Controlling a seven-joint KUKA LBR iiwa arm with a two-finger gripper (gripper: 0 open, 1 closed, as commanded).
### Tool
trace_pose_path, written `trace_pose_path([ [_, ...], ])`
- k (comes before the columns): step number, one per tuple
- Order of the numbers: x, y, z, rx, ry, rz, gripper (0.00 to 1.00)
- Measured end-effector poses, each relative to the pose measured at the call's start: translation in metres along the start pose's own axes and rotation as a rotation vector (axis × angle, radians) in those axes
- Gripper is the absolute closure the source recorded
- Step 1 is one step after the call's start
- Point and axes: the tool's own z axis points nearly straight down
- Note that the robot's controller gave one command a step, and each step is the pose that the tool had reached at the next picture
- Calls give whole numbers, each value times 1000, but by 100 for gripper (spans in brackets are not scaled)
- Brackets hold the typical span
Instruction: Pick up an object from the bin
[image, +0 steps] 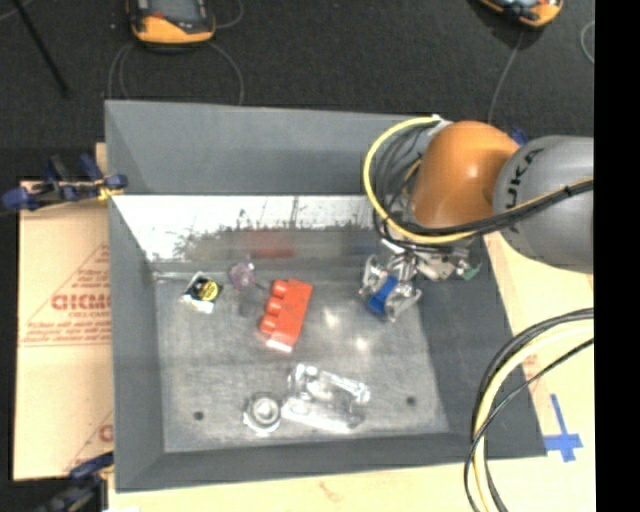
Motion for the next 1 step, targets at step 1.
trace_pose_path([
  [1,6,55,-140,-3,8,49,100],
])
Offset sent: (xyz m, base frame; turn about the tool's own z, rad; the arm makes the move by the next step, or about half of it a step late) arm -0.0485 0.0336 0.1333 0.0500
